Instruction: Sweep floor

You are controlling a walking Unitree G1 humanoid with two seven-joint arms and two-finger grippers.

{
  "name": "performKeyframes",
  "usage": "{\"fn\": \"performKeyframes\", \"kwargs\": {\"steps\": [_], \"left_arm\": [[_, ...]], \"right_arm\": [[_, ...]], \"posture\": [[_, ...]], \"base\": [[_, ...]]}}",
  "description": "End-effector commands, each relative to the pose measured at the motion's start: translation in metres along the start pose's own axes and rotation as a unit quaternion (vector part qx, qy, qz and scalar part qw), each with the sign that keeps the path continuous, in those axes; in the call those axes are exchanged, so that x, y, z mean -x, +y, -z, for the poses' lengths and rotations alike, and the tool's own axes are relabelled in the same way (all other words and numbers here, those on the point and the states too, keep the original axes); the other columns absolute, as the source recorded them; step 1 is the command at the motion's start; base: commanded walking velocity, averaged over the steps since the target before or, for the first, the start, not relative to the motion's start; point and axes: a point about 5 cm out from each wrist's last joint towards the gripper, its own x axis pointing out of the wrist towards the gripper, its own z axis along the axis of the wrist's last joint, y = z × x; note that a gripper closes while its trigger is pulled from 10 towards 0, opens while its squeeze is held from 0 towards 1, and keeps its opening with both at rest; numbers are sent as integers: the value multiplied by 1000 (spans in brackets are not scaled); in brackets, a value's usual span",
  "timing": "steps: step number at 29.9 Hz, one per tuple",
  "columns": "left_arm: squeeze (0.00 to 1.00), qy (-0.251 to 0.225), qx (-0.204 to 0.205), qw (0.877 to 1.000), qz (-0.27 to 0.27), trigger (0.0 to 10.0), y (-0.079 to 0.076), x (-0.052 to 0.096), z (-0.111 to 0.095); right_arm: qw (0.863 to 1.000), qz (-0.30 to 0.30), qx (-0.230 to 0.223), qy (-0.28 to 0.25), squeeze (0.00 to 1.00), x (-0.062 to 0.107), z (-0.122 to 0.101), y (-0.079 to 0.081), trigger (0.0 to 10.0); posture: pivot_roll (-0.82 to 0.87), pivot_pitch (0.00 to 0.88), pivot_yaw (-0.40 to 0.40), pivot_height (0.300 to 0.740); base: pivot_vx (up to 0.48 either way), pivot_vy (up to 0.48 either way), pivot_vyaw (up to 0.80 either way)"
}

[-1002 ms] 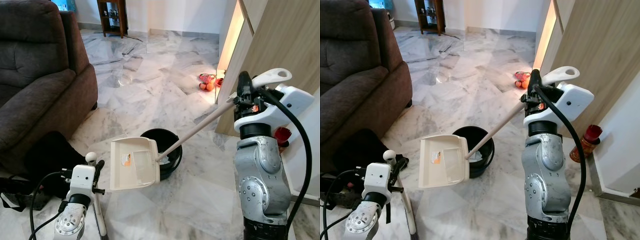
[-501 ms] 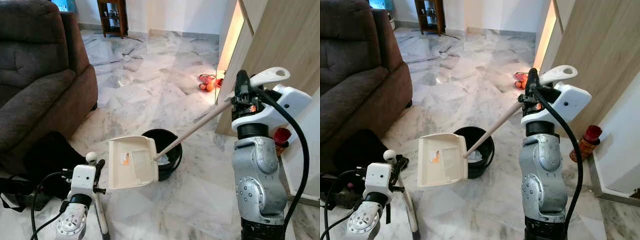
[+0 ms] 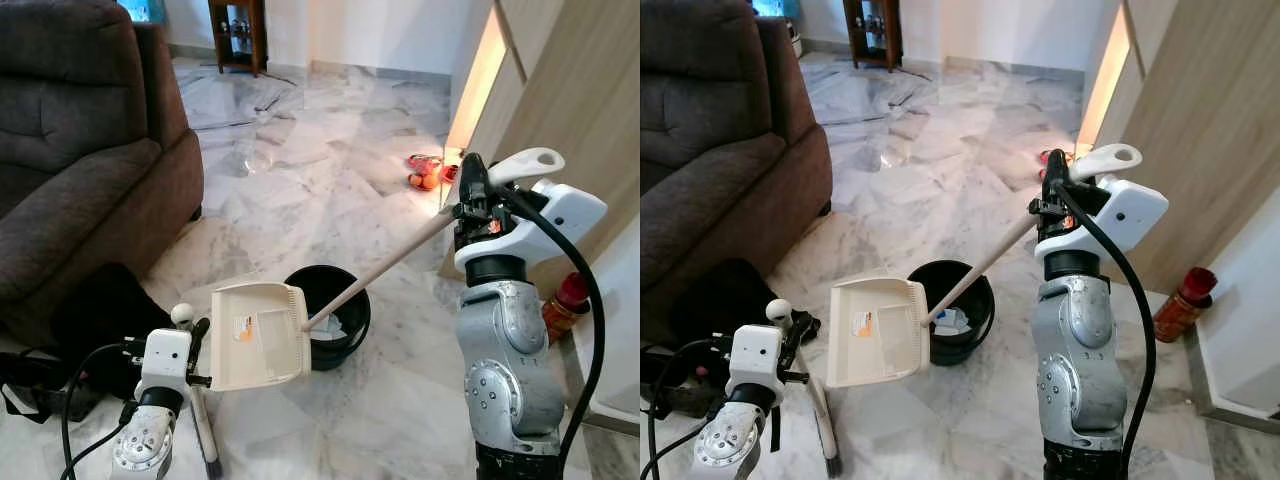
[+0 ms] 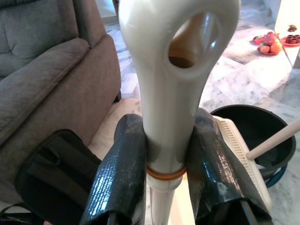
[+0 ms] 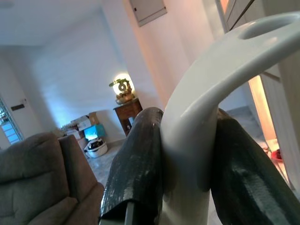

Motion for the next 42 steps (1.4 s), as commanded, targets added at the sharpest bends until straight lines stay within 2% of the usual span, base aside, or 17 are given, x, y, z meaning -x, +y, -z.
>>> {"fn": "performKeyframes", "kwargs": {"steps": [1, 25, 42], "left_arm": [[0, -27, -13, 1000, -9, 10000, 4, -3, -10], [0, -30, -10, 999, -18, 10000, 5, -4, -11], [0, -31, -10, 999, -18, 10000, 6, -7, -12]], "right_arm": [[999, -13, -12, -34, 0, -3, -12, 7, 10000], [999, -35, -30, -24, 0, -4, -9, 16, 10000], [997, -53, -34, -38, 0, -10, -18, 24, 10000]], "posture": [[209, 10, -2, 740], [217, 20, -10, 740], [209, 46, -5, 740]], "base": [[315, 0, 0], [317, 0, 0], [317, 0, 0]]}}
